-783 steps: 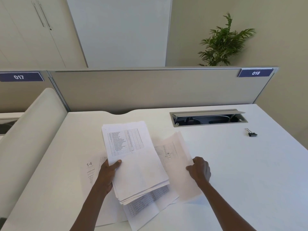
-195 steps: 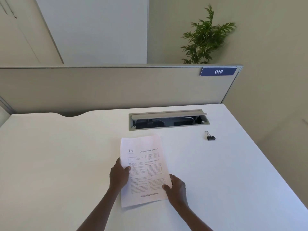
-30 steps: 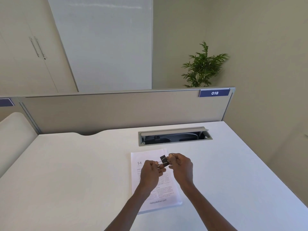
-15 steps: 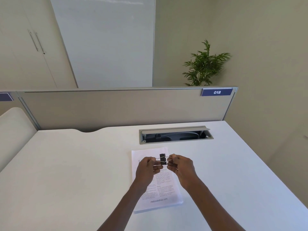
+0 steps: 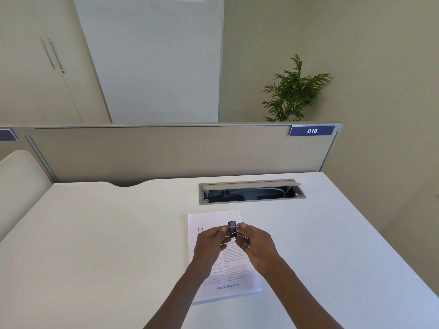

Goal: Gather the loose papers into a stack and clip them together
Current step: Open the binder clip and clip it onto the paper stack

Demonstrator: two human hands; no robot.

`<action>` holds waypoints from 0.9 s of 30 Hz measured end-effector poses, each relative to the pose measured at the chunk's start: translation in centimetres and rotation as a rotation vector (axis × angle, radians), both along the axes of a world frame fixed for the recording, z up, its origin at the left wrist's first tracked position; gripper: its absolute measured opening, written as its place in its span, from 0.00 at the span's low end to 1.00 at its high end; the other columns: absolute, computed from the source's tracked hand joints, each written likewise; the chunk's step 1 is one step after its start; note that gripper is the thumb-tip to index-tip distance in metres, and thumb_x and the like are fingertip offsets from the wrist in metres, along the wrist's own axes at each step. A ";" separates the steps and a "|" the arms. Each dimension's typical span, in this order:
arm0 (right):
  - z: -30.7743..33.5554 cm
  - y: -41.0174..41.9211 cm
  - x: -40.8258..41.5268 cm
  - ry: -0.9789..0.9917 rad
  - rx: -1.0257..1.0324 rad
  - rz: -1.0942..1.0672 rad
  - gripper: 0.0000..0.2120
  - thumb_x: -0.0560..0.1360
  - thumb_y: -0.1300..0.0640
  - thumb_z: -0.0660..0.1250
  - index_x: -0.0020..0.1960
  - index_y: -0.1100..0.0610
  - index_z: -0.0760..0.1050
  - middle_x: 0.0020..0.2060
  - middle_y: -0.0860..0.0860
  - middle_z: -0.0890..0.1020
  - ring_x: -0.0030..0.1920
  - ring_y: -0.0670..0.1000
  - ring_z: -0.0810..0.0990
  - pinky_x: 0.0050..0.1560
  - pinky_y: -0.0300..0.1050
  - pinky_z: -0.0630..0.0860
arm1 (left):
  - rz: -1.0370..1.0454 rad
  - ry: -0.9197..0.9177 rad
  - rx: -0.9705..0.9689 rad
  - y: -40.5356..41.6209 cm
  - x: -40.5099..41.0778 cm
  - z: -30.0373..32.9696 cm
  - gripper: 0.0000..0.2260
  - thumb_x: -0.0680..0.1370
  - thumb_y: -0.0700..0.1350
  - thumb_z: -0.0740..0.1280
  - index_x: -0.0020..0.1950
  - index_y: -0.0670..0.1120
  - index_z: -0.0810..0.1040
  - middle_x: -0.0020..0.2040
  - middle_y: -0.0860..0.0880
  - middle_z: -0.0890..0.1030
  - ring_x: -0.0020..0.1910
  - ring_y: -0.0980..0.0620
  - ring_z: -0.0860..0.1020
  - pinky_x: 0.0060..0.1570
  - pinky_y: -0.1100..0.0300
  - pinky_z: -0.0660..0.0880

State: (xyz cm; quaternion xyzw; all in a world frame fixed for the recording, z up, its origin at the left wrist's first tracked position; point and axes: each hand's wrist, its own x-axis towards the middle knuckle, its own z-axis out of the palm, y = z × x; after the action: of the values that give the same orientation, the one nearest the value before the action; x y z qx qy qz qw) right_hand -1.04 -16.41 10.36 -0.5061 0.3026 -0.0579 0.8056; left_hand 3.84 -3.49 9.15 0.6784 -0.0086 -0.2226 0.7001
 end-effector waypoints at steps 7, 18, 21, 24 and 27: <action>-0.5 0.8 0.2 -0.048 -0.216 0.038 0.08 0.77 0.58 0.68 0.51 0.59 0.85 0.46 0.53 0.87 0.51 0.54 0.85 0.54 0.46 0.80 | -0.002 -0.106 0.006 -0.1 -0.4 -0.1 0.08 0.79 0.49 0.67 0.51 0.49 0.86 0.45 0.50 0.87 0.48 0.51 0.85 0.54 0.52 0.81; -0.1 -0.5 1.0 -0.179 -0.190 0.293 0.13 0.77 0.55 0.69 0.56 0.64 0.82 0.51 0.60 0.85 0.53 0.57 0.84 0.52 0.43 0.80 | 0.030 0.094 -0.162 -0.3 0.7 -1.7 0.10 0.81 0.46 0.66 0.55 0.43 0.85 0.49 0.44 0.87 0.51 0.47 0.85 0.60 0.49 0.78; 0.0 -0.6 1.2 -0.195 -0.141 0.292 0.11 0.78 0.58 0.67 0.54 0.64 0.83 0.51 0.61 0.85 0.53 0.59 0.84 0.51 0.43 0.81 | 0.044 0.102 -0.175 -0.4 0.8 -2.1 0.10 0.80 0.46 0.66 0.55 0.43 0.85 0.49 0.43 0.87 0.51 0.47 0.85 0.59 0.50 0.79; -0.6 -0.7 1.7 -0.145 -0.151 0.244 0.08 0.77 0.60 0.68 0.53 0.61 0.83 0.50 0.58 0.86 0.53 0.57 0.85 0.54 0.45 0.81 | 0.037 0.059 -0.142 -0.3 0.8 -2.7 0.09 0.80 0.47 0.67 0.54 0.46 0.86 0.48 0.44 0.87 0.51 0.47 0.85 0.58 0.50 0.79; -1.1 -0.7 2.2 -0.119 -0.142 0.246 0.08 0.77 0.61 0.68 0.53 0.63 0.83 0.50 0.59 0.86 0.53 0.58 0.85 0.53 0.44 0.81 | 0.049 0.034 -0.111 -0.2 1.1 -3.3 0.08 0.80 0.47 0.67 0.52 0.47 0.86 0.47 0.44 0.87 0.50 0.47 0.85 0.58 0.48 0.79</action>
State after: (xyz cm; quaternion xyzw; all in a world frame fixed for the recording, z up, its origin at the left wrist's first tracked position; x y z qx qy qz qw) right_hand 1.14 -17.11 9.24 -0.5909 0.1851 -0.0100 0.7851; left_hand 4.98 -3.70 5.88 0.6346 0.0074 -0.2160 0.7420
